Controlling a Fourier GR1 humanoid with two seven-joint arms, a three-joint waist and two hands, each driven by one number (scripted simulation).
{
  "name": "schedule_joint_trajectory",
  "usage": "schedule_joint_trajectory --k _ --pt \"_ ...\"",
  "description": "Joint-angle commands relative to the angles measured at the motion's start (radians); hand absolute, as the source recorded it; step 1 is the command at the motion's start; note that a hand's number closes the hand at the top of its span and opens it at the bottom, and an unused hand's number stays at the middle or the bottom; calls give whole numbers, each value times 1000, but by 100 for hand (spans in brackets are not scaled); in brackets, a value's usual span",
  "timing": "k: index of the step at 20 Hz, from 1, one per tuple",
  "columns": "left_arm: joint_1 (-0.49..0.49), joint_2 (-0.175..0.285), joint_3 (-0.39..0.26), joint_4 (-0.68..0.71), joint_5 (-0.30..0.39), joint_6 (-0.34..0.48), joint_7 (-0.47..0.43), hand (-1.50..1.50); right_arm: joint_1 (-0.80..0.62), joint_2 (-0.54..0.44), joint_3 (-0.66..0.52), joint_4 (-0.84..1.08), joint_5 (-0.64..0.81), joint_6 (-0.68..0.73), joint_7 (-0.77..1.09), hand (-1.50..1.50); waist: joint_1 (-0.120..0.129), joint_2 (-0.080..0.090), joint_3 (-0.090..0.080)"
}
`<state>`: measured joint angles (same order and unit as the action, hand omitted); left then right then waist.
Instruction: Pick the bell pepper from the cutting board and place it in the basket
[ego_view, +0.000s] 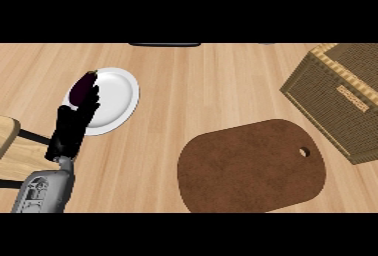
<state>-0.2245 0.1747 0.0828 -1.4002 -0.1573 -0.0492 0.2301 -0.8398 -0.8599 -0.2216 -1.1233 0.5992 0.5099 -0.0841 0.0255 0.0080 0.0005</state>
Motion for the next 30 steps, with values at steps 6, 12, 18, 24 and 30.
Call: schedule_joint_trajectory --k 6,12,18,24,30 --pt "21 15 26 31 14 -18 -43 0 -22 23 54 317 124 -163 -258 150 -7 -2 0" --pt "-15 25 42 41 12 -9 -30 0 -97 112 14 483 87 -124 -160 150 -1 1 -1" --pt "-64 -17 0 36 -19 22 12 0 -122 112 -39 640 64 -186 -302 -150 -5 0 0" --pt "-65 -16 10 54 -8 15 1 0 -158 96 -179 703 -45 -265 -332 -150 -3 2 1" --pt "14 -14 3 22 -3 -3 -33 0 -130 -15 -290 771 -112 -335 -348 -150 -1 1 1"
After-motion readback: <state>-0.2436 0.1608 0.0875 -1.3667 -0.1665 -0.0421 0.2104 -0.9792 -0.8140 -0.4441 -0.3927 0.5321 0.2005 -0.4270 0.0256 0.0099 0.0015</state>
